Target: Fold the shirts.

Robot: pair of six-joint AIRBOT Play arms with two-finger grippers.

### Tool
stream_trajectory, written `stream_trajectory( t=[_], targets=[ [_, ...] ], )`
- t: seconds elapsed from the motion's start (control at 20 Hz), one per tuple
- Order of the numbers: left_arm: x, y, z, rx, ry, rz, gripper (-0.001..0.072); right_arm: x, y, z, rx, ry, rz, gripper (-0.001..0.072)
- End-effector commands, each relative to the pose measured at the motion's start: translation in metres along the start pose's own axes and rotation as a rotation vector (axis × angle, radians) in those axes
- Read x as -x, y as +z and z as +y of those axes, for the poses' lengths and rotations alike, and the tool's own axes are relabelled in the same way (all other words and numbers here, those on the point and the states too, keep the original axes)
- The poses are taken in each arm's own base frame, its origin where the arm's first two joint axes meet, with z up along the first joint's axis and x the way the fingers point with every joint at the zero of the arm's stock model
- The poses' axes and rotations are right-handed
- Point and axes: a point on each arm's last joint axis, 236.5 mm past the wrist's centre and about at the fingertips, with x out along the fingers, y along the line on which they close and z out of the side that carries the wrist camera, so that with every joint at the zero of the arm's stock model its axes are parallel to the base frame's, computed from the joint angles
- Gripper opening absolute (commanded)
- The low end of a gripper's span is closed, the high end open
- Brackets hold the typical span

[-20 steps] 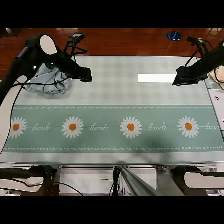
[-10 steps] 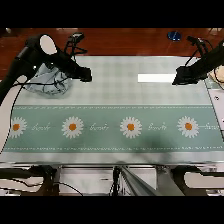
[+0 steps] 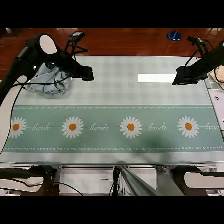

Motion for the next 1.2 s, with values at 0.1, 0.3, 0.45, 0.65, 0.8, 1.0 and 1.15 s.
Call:
stream_trajectory(
  t=[0.1, 0.3, 0.45, 0.65, 0.8, 1.0, 1.15],
  targets=[
    [0.001, 0.002, 0.002, -0.016, 0.005, -0.008, 0.0531, 0.000, 0.014, -0.003, 0.000, -0.011, -0.058, 0.0303],
    [0.030, 0.025, 0.077, -0.085, 0.282, -0.076, 0.0720, 0.000, 0.019, -0.005, 0.033, -0.024, -0.078, 0.0302],
    [0.080, 0.034, 0.159, 0.039, 0.520, -0.143, 0.0720, 0.001, 0.025, -0.007, 0.047, -0.031, -0.106, 0.0302],
    [0.092, 0.012, 0.220, 0.252, 0.532, -0.161, 0.0720, 0.003, 0.036, -0.009, 0.056, -0.042, -0.153, 0.0303],
    [0.073, -0.008, 0.248, 0.309, 0.540, -0.101, 0.0720, 0.003, 0.037, -0.009, 0.077, -0.045, -0.157, 0.0303],
    [0.029, -0.045, 0.274, 0.346, 0.543, 0.051, 0.0720, 0.003, 0.037, -0.009, 0.096, -0.046, -0.157, 0.0303],
    [0.010, -0.064, 0.293, 0.333, 0.584, 0.129, 0.0720, 0.003, 0.037, -0.009, 0.102, -0.047, -0.157, 0.0303]
  ],
)
